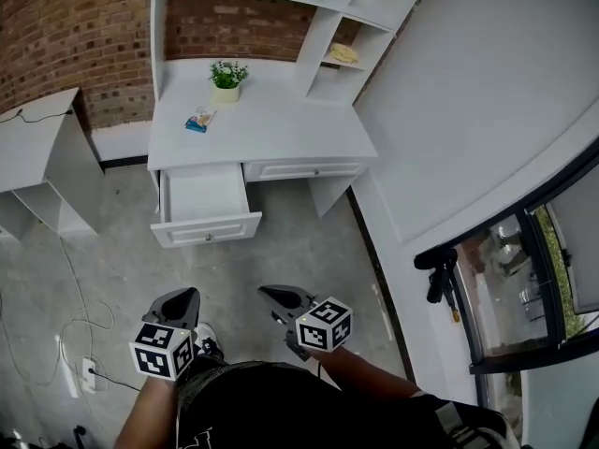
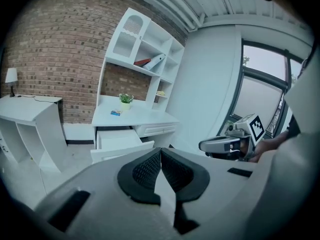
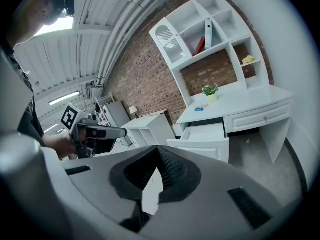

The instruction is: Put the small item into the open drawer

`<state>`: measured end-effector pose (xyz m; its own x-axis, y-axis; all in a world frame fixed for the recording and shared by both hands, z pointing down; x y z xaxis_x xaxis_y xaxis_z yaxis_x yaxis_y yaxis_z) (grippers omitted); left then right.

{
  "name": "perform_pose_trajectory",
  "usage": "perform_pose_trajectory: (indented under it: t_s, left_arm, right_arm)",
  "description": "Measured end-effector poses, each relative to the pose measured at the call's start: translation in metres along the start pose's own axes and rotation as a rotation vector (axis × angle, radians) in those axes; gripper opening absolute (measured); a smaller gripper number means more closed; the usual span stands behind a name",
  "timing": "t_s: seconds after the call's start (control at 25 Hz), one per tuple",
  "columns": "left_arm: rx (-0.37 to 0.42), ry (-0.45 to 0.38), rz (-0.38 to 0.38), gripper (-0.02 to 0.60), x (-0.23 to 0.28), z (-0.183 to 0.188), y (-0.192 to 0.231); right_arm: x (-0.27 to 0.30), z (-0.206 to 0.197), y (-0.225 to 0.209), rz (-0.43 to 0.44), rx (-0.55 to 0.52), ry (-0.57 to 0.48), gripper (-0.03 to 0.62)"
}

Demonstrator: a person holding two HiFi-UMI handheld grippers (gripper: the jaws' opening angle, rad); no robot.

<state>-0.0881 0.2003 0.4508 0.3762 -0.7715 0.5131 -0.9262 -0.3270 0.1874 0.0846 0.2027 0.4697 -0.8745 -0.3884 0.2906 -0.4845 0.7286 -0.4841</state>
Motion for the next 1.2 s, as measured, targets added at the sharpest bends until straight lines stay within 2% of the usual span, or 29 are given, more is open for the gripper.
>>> perform_pose_trajectory:
  t_s: [0.6, 0.84, 1.2]
  left_arm:
    - [0.045, -0.007, -0.062, 0.018, 0.065, 0.062, 0.111]
    - [0.059, -0.002, -0.093, 0.018, 0.085, 0.073, 0.132]
    - [0.056, 0.013, -0.101, 0.018, 0.108, 0.081, 0.142]
  right_arm:
    - [0.108, 0.065, -0.037, -0.063, 0.009, -0.03, 0.005]
    - [0.127, 0.077, -0.05, -0.096, 0.017, -0.029, 0.005]
    - [0.141, 0.095, -0.07, -0.098, 0.01, -0.025, 0.005]
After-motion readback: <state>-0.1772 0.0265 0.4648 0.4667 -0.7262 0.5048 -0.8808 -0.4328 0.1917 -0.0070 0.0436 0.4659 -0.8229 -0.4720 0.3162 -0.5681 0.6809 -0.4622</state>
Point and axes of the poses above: the fingertips, and each gripper's own axes: x forward along the fingers, y to its left, z out of its top, the point moved 3 cm from there along -x, backward along the fingers, and after that the axes turned 13 degrees about z, right-handed, at the moved point
